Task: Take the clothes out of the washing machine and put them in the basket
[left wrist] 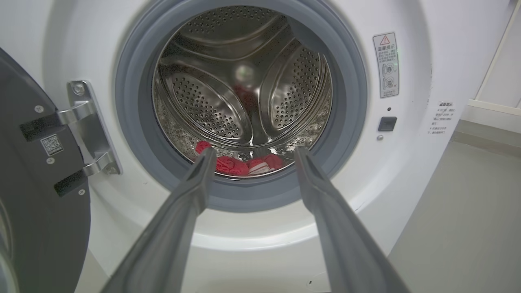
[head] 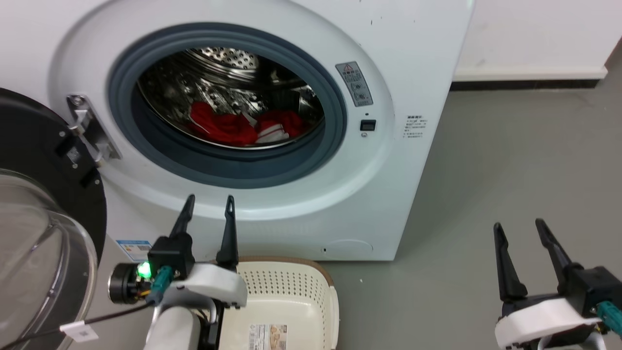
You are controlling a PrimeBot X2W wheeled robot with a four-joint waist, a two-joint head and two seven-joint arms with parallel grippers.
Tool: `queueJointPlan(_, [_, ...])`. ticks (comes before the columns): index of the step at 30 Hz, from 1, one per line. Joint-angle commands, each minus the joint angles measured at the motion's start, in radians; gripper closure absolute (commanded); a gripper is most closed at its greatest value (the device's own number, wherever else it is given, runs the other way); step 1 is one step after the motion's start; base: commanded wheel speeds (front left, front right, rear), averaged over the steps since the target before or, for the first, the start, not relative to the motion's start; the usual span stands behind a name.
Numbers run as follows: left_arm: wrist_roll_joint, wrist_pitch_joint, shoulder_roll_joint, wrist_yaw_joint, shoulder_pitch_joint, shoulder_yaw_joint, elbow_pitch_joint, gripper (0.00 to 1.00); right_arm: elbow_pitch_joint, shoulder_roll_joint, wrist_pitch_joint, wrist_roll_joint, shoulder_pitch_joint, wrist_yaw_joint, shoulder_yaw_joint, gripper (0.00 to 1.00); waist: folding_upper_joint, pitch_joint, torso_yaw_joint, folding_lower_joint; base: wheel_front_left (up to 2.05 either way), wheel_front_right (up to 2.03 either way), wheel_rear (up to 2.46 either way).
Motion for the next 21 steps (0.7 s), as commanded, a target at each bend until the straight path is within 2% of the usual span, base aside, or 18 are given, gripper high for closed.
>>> queueJointPlan(1, [0.006, -0.003, 0.009, 0.011, -0.043, 0.012, 0.011, 0.00, -0.022, -0.001, 0.001, 0.005, -0.029, -0.001, 0.007, 0.00, -0.0001, 0.046, -0.024, 0.0000, 0.00, 0.00, 0.00])
queueJointPlan(7, [0.018, -0.002, 0.032, 0.033, -0.153, 0.033, 0.062, 0.00, -0.064, -0.001, -0.011, 0.012, -0.082, -0.001, 0.027, 0.00, -0.0001, 0.167, -0.080, 0.0000, 0.00, 0.00, 0.00])
queueJointPlan(11, [0.032, 0.008, 0.068, 0.045, -0.244, 0.046, 0.104, 0.00, -0.074, -0.001, -0.029, 0.029, -0.129, -0.001, 0.047, 0.00, -0.0001, 0.262, -0.126, 0.0000, 0.00, 0.00, 0.00])
queueJointPlan(15, [0.051, 0.036, 0.115, 0.053, -0.336, 0.054, 0.141, 0.00, -0.068, -0.001, -0.053, 0.045, -0.173, -0.001, 0.067, 0.00, -0.0001, 0.351, -0.168, 0.0000, 0.00, 0.00, 0.00])
queueJointPlan(21, [0.084, 0.099, 0.205, 0.041, -0.482, 0.056, 0.204, 0.00, -0.038, 0.000, -0.090, 0.074, -0.234, -0.001, 0.097, 0.00, -0.0001, 0.448, -0.229, 0.0000, 0.00, 0.00, 0.00])
